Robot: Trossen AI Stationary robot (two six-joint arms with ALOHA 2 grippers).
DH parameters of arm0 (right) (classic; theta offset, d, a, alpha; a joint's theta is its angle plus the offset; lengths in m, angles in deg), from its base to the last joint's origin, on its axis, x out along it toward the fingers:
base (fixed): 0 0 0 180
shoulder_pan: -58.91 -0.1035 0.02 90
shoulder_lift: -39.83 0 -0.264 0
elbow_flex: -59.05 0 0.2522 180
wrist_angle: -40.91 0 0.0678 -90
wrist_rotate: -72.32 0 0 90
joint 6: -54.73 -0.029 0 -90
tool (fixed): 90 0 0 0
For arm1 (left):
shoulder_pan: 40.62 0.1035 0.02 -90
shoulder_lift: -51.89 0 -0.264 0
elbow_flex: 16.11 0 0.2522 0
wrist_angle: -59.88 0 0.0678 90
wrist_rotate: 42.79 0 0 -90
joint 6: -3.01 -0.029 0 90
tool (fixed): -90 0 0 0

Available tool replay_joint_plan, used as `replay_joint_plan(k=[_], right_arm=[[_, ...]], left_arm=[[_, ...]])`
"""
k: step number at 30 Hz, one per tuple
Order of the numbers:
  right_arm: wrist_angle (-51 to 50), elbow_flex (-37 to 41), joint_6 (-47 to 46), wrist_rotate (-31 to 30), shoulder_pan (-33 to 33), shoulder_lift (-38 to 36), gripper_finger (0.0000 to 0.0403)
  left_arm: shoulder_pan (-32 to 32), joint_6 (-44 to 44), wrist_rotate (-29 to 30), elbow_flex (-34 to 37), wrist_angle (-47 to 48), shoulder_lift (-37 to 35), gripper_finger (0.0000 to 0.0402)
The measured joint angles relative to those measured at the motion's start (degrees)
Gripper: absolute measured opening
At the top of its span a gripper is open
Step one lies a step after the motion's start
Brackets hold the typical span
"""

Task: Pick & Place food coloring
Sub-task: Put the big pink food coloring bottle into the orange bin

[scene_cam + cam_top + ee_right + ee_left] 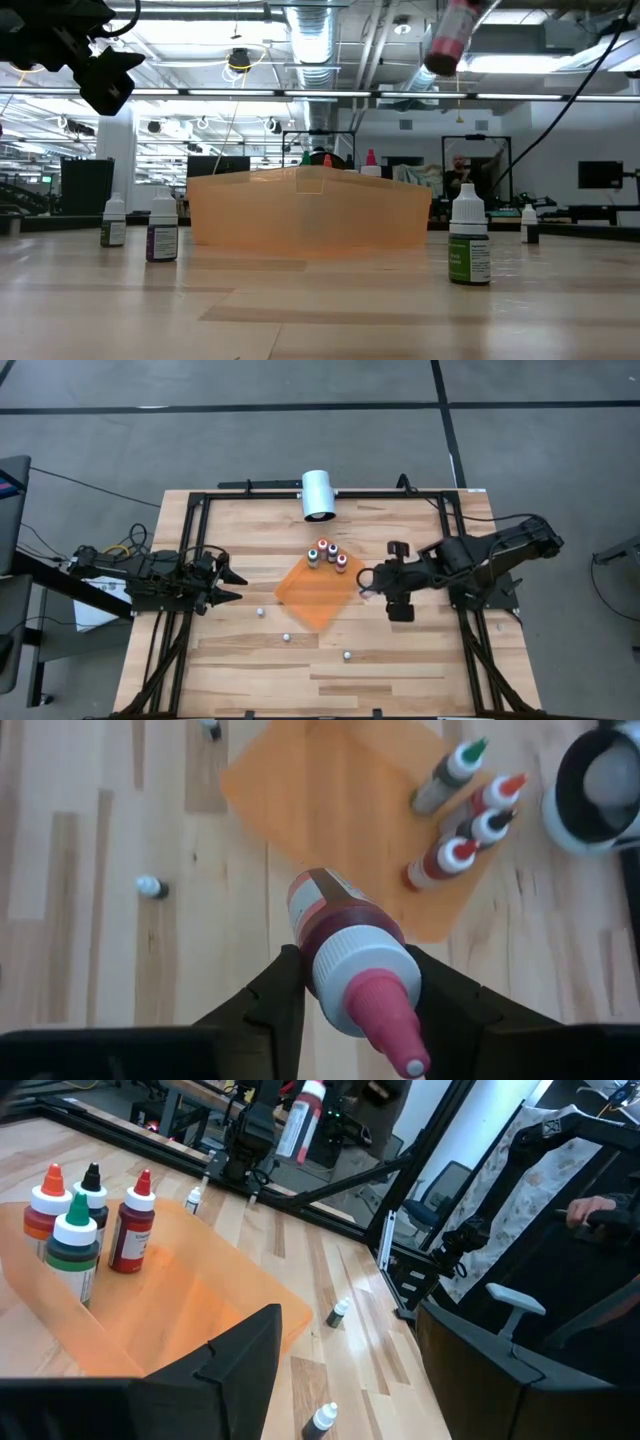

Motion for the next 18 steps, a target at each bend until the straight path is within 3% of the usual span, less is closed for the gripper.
replay_joint_plan(k=[18], right_arm=[[1.3,-2.5,0.6,-1.1,0.4,0.0,0.0134]], left_arm=[[0.0,0.0,-0.2,0.0,0.0,0.0,0.0224]])
